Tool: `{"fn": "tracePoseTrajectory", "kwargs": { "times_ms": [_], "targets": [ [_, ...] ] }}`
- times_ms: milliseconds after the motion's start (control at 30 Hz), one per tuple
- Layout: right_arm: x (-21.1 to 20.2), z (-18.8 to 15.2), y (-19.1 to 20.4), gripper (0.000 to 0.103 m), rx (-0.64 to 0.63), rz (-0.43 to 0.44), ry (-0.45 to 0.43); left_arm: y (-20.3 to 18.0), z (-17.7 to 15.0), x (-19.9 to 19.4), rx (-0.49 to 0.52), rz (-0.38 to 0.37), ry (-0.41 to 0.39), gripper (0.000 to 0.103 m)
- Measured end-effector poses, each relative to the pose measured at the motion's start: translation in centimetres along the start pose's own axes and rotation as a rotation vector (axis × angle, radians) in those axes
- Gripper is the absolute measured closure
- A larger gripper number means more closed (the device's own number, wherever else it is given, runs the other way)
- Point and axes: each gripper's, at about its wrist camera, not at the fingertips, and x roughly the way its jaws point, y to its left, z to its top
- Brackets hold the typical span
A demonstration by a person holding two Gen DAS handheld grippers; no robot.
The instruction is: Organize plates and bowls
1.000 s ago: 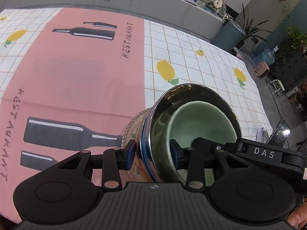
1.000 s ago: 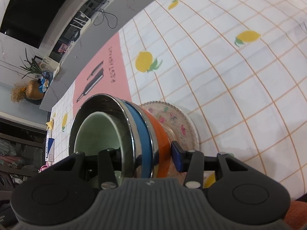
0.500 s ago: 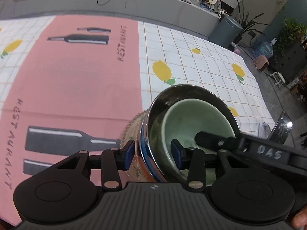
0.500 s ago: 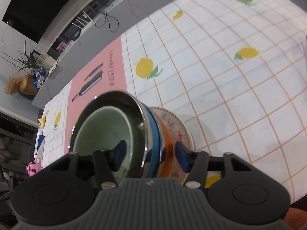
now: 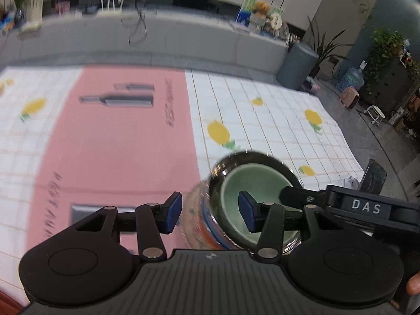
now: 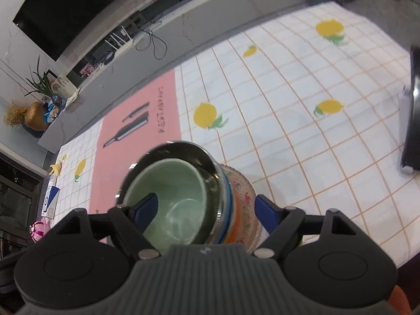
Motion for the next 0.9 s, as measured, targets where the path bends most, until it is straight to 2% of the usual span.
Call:
{"fn": "tracePoseTrajectory", "kwargs": {
  "times_ms": [167,367,533,667,767,867,900],
  "targets": [
    [-4.0,-0.7,3.2,0.023,-0.130,-0.044,-0.120,-0.2,-0.2,-4.8,0.099,0.092,-0.148,0.046],
    [-9.5,-2.6,7.7,0.021,-0.313,-0.109,-0.328,-0.4,-1.3,-10.9,0.221,0.210,-0.342,0.046],
    [-13.7,-5.5,10.1,0.013,-0.426,-0.136,-0.533,-0.7,-3.1,-14.5,0.275,0.311,-0.492,0.043],
    [-15.9,-7.8,11.0,0.008,-0.481,-0.147,-0.649,-1.1,-4.5,-16.0,0.302,0.387,-0.604,0.039],
    [-16.9,-9.6,11.2,0.006,-0.501,-0.155,-0.698,-1.0,-5.4,-16.4,0.307,0.411,-0.641,0.036],
    [-17.2,-11.2,11.3,0.005,-0.514,-0.166,-0.708,-0.4,-5.9,-16.3,0.284,0.388,-0.640,0.019],
    [-17.1,-11.7,11.2,0.005,-0.512,-0.170,-0.701,-0.2,-6.1,-16.1,0.281,0.377,-0.623,0.017]
  ]
}}
